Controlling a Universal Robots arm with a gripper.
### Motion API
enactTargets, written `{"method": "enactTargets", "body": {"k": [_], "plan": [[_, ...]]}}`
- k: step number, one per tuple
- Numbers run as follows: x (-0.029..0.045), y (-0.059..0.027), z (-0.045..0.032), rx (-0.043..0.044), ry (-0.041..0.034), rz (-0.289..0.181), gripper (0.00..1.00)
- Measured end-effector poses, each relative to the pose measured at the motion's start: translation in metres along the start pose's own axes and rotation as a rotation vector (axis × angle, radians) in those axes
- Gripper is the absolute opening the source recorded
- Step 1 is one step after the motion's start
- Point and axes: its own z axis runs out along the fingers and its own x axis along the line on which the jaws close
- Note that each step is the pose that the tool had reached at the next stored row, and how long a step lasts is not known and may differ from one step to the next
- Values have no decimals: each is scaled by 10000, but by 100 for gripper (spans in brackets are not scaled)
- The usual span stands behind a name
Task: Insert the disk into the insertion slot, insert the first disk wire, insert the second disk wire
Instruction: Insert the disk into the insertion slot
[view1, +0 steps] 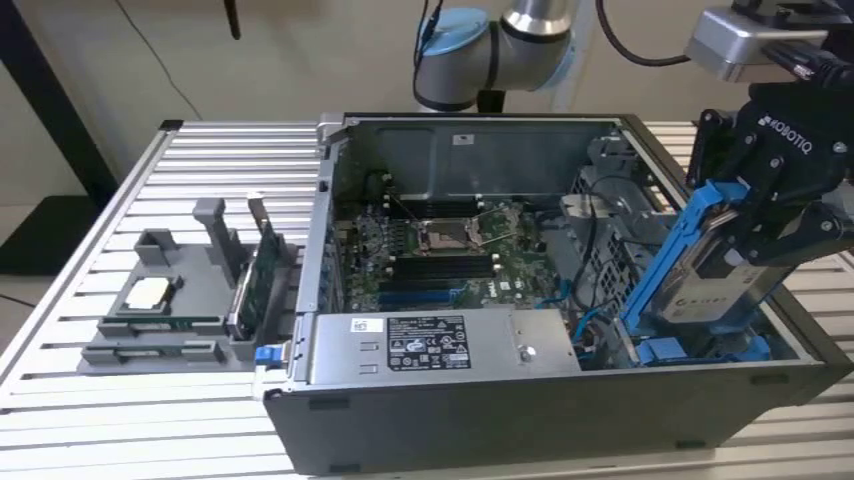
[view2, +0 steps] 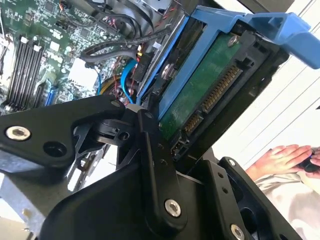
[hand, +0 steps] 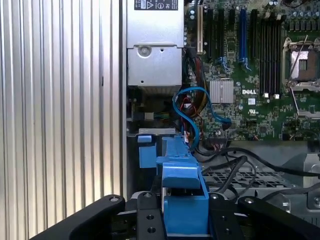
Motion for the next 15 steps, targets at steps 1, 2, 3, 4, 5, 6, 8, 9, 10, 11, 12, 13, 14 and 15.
{"method": "enactTargets", "body": {"k": [1,2,3,4,5,6,8,9,10,11,12,13,14,15], "plan": [[1,-2,37,0,8,1,33],[1,-5,96,0,1,-1,33],[1,-8,162,0,1,0,33],[0,-11,206,-1,1,0,33],[0,-13,224,-1,0,0,33],[0,-16,258,0,0,0,33],[0,-17,284,0,-2,0,33],[0,-18,287,1,-11,-1,33],[0,-18,295,-1,-26,-3,41],[0,-18,296,-1,-29,-2,41],[1,-18,292,-4,-29,-1,41],[1,-17,285,-9,-31,-1,41],[0,-15,233,-20,-30,-1,41],[-3,-11,121,-22,-29,-2,41]]}}
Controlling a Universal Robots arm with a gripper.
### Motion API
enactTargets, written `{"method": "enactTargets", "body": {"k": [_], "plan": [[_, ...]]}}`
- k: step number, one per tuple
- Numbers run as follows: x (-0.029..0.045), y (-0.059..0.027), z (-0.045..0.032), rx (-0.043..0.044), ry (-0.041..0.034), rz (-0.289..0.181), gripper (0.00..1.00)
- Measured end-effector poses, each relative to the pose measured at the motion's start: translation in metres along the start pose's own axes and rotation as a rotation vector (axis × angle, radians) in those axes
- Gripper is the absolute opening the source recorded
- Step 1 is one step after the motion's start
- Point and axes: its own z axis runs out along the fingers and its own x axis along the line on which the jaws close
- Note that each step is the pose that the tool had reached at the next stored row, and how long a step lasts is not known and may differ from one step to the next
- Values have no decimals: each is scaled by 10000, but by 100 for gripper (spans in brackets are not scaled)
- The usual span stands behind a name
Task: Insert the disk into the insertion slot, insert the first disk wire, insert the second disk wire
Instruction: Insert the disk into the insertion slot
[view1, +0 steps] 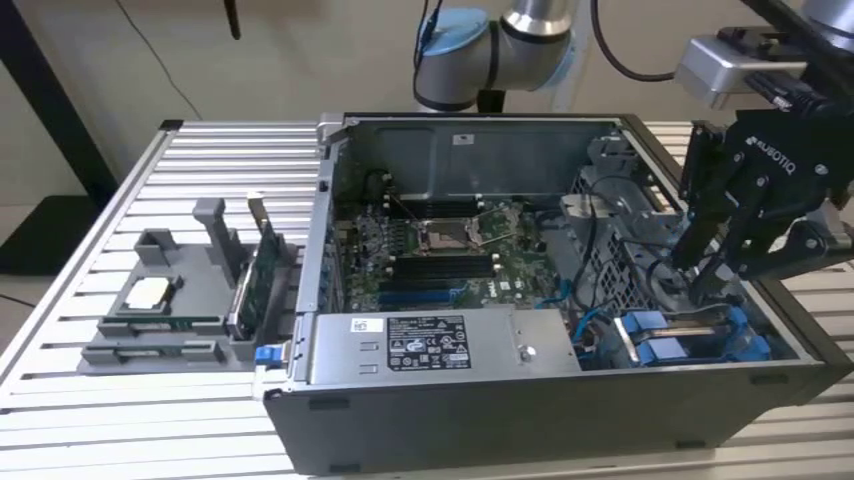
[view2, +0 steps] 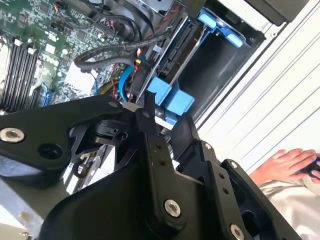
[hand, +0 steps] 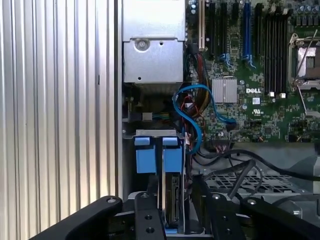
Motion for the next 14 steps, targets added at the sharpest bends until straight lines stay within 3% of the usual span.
{"method": "enactTargets", "body": {"k": [2,3,4,10,12,14], "plan": [[-1,1,-10,0,-2,-4,41],[-16,0,-6,121,1,-27,41],[-22,-1,1,159,-3,-40,41],[-78,-12,53,255,-2,-128,41],[-100,-13,72,309,-3,-148,41],[-155,-14,114,425,-5,-190,41]]}}
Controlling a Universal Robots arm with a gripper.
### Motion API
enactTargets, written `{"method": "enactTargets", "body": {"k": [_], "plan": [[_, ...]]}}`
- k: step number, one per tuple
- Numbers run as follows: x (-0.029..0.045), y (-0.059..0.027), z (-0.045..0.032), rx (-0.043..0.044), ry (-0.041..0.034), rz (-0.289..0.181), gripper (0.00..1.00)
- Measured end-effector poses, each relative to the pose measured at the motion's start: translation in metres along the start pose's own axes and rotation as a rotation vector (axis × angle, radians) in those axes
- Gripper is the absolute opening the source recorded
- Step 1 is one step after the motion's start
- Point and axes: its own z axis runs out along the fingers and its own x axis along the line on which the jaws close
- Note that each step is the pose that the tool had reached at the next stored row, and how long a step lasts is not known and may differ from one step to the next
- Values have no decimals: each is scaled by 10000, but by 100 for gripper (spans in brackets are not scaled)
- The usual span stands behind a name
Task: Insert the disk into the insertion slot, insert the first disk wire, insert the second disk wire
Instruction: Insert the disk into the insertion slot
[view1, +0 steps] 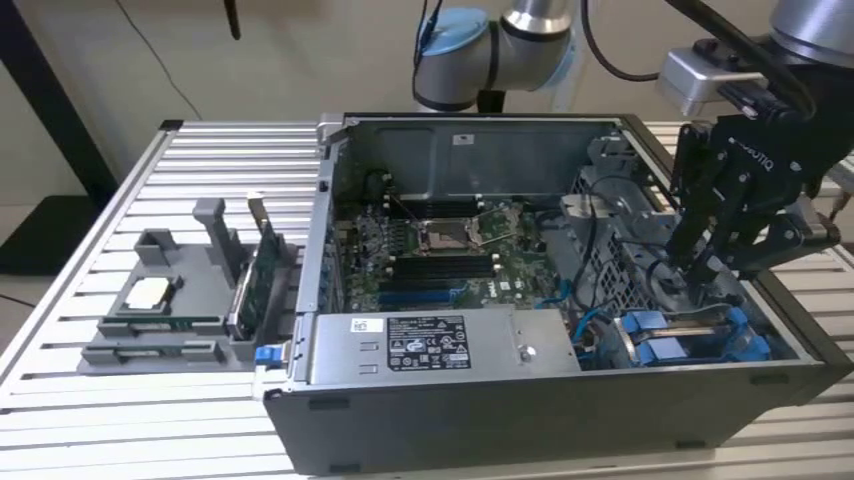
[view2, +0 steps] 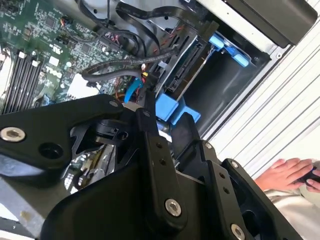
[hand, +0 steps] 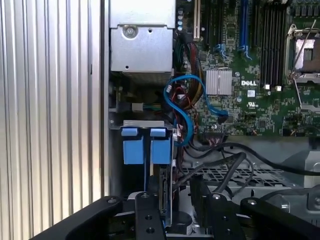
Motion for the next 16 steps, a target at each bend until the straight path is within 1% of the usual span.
{"method": "enactTargets", "body": {"k": [1,5,9,10,11,12,14,16], "plan": [[-30,0,21,52,-1,-20,41],[-65,0,47,126,-4,-52,41],[-77,0,56,150,-3,-72,41],[-120,0,-68,322,-16,-93,41],[-123,0,-72,327,-18,-93,41],[-140,3,1,414,-16,-93,41],[-141,14,12,419,-16,-99,41],[-140,54,13,419,-15,-105,41]]}}
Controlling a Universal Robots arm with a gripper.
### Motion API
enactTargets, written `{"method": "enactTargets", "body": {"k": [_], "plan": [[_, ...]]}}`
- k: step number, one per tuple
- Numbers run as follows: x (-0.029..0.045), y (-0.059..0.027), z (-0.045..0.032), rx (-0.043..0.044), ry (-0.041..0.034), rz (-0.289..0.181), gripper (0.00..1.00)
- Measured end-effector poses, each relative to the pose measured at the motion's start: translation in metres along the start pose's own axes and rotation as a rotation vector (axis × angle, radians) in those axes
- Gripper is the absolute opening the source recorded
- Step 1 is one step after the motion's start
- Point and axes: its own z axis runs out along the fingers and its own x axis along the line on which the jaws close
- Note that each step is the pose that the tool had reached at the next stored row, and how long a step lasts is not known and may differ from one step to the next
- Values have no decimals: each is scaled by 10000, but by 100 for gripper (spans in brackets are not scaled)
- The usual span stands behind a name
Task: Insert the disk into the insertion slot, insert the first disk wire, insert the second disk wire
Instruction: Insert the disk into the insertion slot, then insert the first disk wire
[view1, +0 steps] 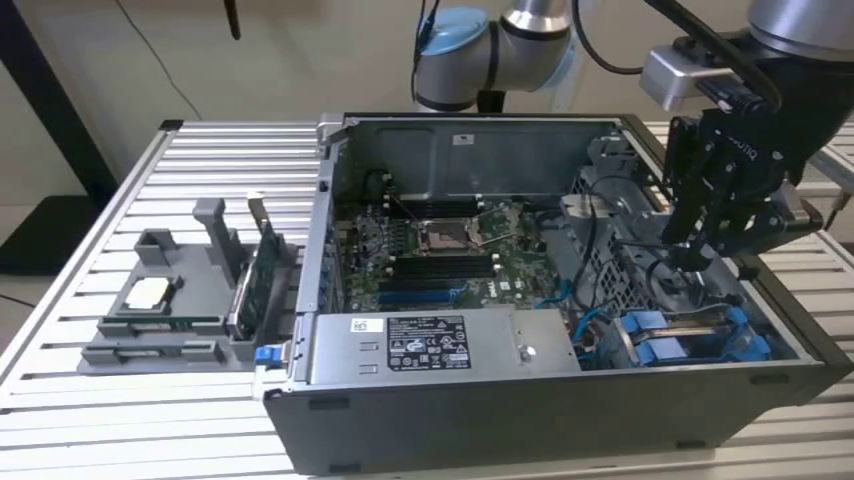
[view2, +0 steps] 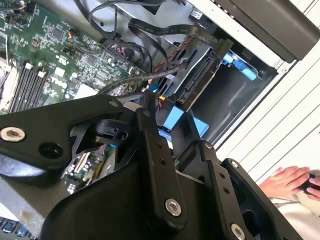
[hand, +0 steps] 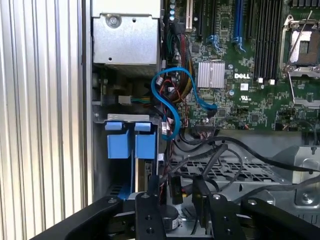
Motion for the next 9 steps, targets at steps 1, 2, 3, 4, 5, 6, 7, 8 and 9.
{"method": "enactTargets", "body": {"k": [1,2,3,4,5,6,7,8,9], "plan": [[0,6,1,0,-2,-6,41],[1,6,1,-1,-1,-13,41],[30,7,2,0,-1,-23,41],[31,7,2,0,-1,-24,41],[31,7,3,0,-2,-24,41],[31,6,3,0,-1,-24,38],[31,7,5,0,-2,-24,31],[31,7,7,0,-1,-24,31],[31,7,8,0,-2,-25,31]]}}
